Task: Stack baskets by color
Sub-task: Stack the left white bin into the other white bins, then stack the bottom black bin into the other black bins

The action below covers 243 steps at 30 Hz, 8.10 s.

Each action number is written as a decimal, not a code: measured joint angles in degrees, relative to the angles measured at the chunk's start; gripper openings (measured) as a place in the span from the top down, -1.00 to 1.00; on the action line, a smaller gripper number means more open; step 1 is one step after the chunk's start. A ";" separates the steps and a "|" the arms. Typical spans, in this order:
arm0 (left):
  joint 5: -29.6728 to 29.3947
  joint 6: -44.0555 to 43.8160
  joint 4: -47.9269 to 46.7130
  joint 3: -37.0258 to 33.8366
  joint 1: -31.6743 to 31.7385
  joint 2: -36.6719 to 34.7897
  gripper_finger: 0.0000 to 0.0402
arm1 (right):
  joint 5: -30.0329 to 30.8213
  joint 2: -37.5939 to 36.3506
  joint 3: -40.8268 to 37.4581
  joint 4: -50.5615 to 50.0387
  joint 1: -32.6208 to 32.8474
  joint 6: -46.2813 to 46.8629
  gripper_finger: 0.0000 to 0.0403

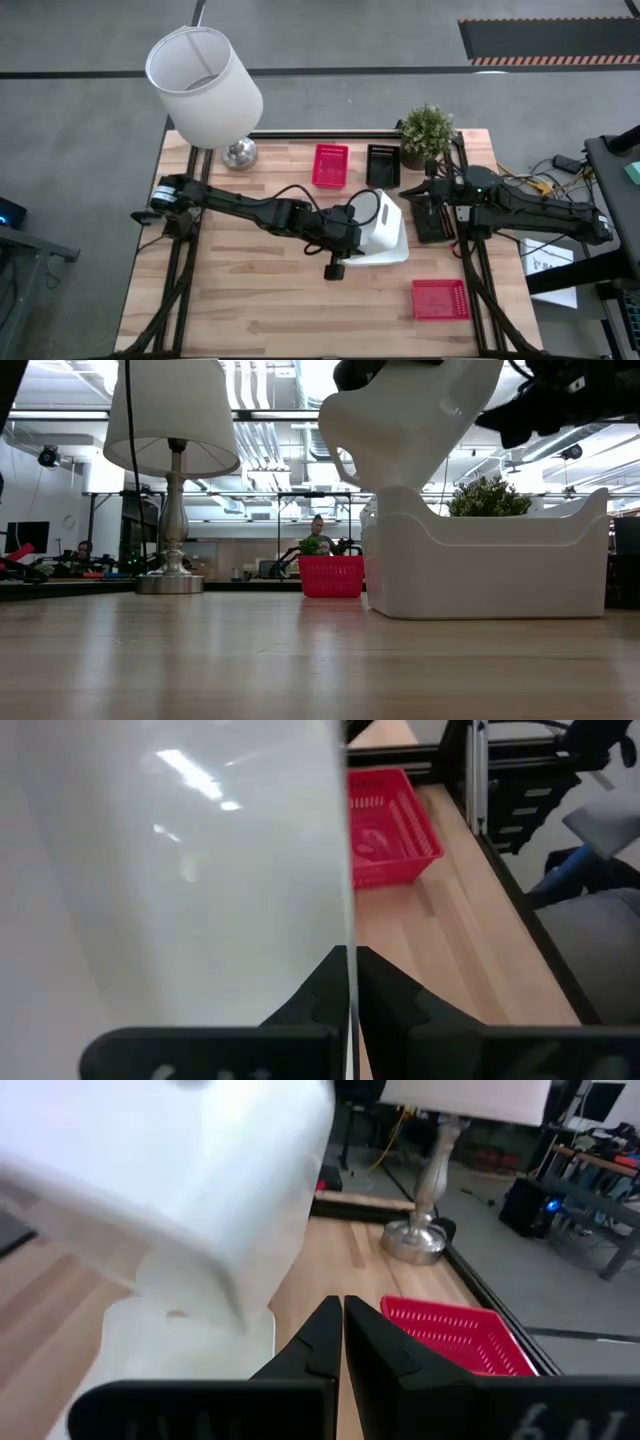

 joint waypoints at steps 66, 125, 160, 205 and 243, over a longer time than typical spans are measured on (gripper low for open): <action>3.65 10.54 -12.16 1.86 1.46 -2.75 1.00 | -31.54 37.89 46.24 -24.11 0.61 -12.09 0.13; 2.62 5.53 6.27 -10.19 2.58 -1.73 0.87 | -17.21 31.73 37.89 -25.21 19.87 -8.63 0.15; -1.22 22.57 12.16 -25.21 2.58 -19.46 0.27 | 9.82 31.79 32.10 -32.40 20.85 26.43 0.15; -15.41 25.42 22.16 -44.52 2.84 -41.70 0.27 | 0.41 48.85 25.73 -66.80 20.60 35.67 0.15; -15.39 25.34 21.03 -44.52 2.82 -41.66 0.27 | 9.17 55.08 28.47 -67.94 23.21 40.51 0.96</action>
